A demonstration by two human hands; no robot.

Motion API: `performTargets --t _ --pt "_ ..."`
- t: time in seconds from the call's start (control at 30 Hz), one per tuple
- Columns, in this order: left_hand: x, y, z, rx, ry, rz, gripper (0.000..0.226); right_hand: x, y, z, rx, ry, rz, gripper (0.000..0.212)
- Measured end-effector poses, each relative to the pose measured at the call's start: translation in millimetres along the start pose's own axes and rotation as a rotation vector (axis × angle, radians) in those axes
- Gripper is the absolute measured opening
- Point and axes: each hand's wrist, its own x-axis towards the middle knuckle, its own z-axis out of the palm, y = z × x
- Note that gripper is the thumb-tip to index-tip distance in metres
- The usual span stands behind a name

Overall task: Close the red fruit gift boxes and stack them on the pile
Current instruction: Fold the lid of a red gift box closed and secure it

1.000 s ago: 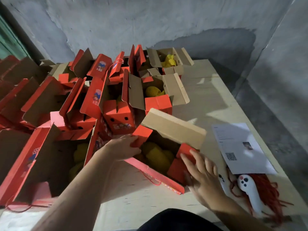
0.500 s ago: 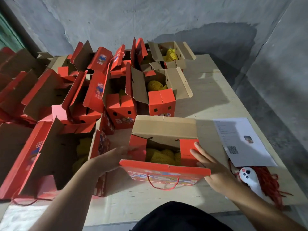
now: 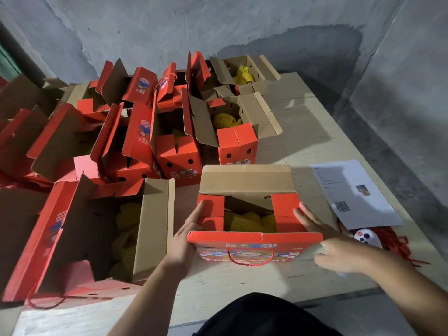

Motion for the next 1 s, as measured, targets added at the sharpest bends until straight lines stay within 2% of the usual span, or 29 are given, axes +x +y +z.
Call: performTargets --t 0.07,0.13,0.23,0.33,0.37,0.43,0.5,0.53,0.57,0.63,0.67,0.7,0.77,0.83,0.93,1.0 --pt "-2.5 -8.1 2.5 -0.047 -0.009 -0.019 0.061 3.4 -1.0 3.0 0.070 0.010 -0.018 0.110" --pt "-6.9 -14.6 7.5 -0.038 -0.013 -0.022 0.064 11.5 -7.1 7.8 0.345 0.073 -0.035 0.108" --pt "-12.9 -18.6 20.9 -0.021 0.032 -0.008 0.056 21.9 -20.0 19.0 0.773 0.335 0.013 0.085" --pt "-14.9 -18.7 32.3 -0.062 0.128 0.022 0.049 26.7 -31.8 26.9 0.977 0.474 0.097 0.059" --pt "-15.0 -18.9 36.9 -0.039 0.181 0.049 0.048 27.7 -34.7 26.4 1.014 0.508 0.107 0.062" --pt "-15.0 -19.2 45.7 0.143 0.361 0.174 0.052 29.7 -36.9 26.8 1.081 0.542 0.105 0.094" --pt "-14.2 -17.8 52.3 0.379 0.511 0.357 0.051 30.1 -41.1 23.1 0.983 0.554 0.180 0.121" --pt "-10.8 -20.0 50.7 0.541 0.541 0.458 0.051 30.5 -40.1 22.5 0.808 0.603 0.201 0.121" --pt "-6.5 -22.0 48.0 0.741 0.536 0.551 0.050 31.3 -37.6 22.7 0.573 0.670 0.169 0.112" --pt "0.2 -26.8 44.7 1.170 0.439 0.665 0.049 33.3 -37.5 19.4 0.090 0.761 -0.076 0.075" --pt "1.3 -27.7 45.1 1.306 0.386 0.669 0.051 35.0 -37.9 18.2 -0.078 0.725 -0.182 0.061" --pt "0.8 -27.5 46.0 1.373 0.354 0.642 0.055 36.4 -38.4 19.5 -0.183 0.635 -0.217 0.059" --pt "0.0 -28.7 47.6 1.436 0.329 0.596 0.065 37.7 -38.6 24.4 -0.272 0.436 -0.144 0.076" --pt "-0.1 -30.8 47.4 1.515 0.297 0.571 0.079 40.5 -38.0 27.4 -0.330 0.371 -0.111 0.086" --pt "-0.2 -31.5 41.1 1.562 0.209 0.557 0.107 44.5 -39.2 18.5 -0.267 0.361 -0.144 0.088" --pt "0.6 -30.7 38.6 1.582 0.195 0.577 0.117 51.6 -37.9 6.5 -0.111 0.474 -0.152 0.072"
